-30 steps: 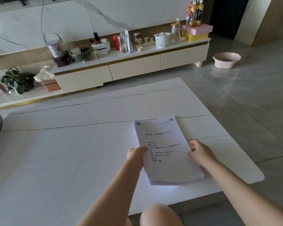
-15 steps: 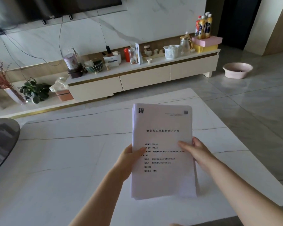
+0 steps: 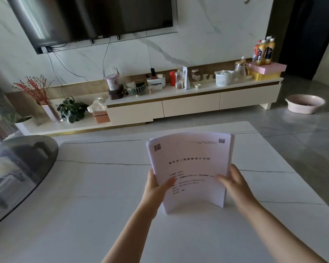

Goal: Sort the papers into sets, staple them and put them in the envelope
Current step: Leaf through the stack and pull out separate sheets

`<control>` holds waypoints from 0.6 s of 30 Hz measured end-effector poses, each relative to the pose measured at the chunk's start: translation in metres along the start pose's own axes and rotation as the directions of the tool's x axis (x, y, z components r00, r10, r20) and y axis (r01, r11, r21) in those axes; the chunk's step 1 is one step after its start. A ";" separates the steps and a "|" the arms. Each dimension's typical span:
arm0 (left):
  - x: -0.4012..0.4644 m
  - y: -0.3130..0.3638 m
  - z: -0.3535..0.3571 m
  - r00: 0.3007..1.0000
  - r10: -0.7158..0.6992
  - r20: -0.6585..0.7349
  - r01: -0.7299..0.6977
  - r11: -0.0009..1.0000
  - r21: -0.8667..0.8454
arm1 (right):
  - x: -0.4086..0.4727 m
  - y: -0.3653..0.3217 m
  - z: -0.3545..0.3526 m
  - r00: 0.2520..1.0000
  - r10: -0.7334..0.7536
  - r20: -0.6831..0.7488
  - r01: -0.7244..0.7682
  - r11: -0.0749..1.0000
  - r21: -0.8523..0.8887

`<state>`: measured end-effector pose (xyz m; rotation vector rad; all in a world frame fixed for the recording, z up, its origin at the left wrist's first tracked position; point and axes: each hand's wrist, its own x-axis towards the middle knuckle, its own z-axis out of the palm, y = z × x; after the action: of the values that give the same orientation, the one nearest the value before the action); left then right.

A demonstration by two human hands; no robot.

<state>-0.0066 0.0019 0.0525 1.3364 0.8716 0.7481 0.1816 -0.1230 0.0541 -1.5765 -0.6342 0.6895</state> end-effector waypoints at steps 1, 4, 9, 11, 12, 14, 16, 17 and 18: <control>0.003 -0.005 -0.001 1.000 -0.005 0.009 0.004 1.000 0.024 | 0.003 0.006 0.001 1.000 0.013 0.001 -0.013 1.000 -0.017; 0.015 -0.022 -0.002 1.000 -0.017 0.009 0.016 0.993 0.118 | 0.011 0.024 0.008 0.998 0.064 0.002 -0.064 0.996 -0.070; 0.031 -0.039 -0.001 0.999 -0.045 0.006 0.044 0.984 0.172 | 0.023 0.045 0.021 0.997 0.076 0.009 -0.074 0.982 -0.172; 0.036 -0.040 0.000 0.998 -0.067 -0.005 0.067 0.987 0.144 | 0.027 0.045 0.030 0.998 0.054 0.013 -0.050 0.978 -0.200; 0.038 -0.040 0.000 0.997 -0.078 -0.027 0.081 0.989 0.121 | 0.029 0.044 0.034 0.999 0.044 0.024 -0.037 0.974 -0.223; 0.040 -0.039 -0.003 0.988 -0.115 -0.102 0.124 0.989 0.077 | 0.034 0.041 0.039 0.998 0.032 0.053 -0.016 0.959 -0.284; 0.038 -0.037 -0.012 0.973 -0.161 -0.168 0.175 0.982 0.074 | 0.036 0.037 0.037 0.998 0.025 0.065 -0.003 0.949 -0.316; 0.037 -0.039 -0.019 0.965 -0.180 -0.189 0.198 0.977 0.079 | 0.036 0.036 0.034 0.996 0.022 0.083 0.004 0.954 -0.299; 0.035 -0.042 -0.027 0.960 -0.196 -0.202 0.217 0.973 0.084 | 0.034 0.036 0.032 0.994 0.028 0.107 0.002 0.962 -0.272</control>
<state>-0.0137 0.0409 0.0066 1.2549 1.2006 0.6819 0.1811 -0.0806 0.0134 -1.8052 -0.8289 0.7267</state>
